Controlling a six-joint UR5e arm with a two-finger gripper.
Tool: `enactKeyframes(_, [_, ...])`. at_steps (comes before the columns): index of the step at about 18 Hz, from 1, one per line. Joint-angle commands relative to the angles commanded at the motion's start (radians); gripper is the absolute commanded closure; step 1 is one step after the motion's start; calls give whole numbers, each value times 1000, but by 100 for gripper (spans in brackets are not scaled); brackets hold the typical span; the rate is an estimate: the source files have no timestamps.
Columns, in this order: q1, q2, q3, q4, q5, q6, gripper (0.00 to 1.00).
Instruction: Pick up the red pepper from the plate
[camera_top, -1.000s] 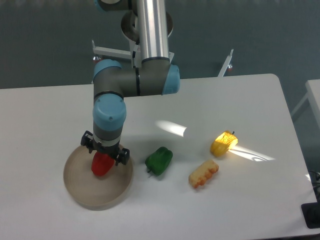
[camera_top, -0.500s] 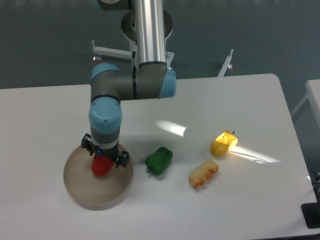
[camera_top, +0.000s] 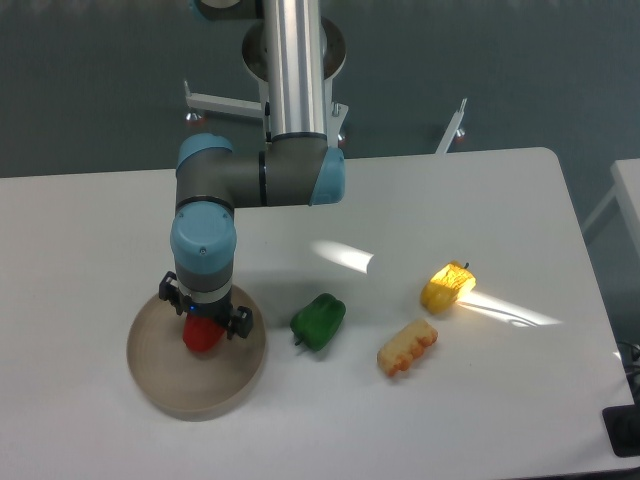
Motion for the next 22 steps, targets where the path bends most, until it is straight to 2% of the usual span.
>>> enactKeyframes(3, [0,5,0,0,0,0,34])
enactKeyframes(12, [2,12,0,0,-2,11,50])
enactKeyframes(17, [3,15,6,-3,0,14,56])
enactKeyframes(22, [11,34,25,-20,0,34,57])
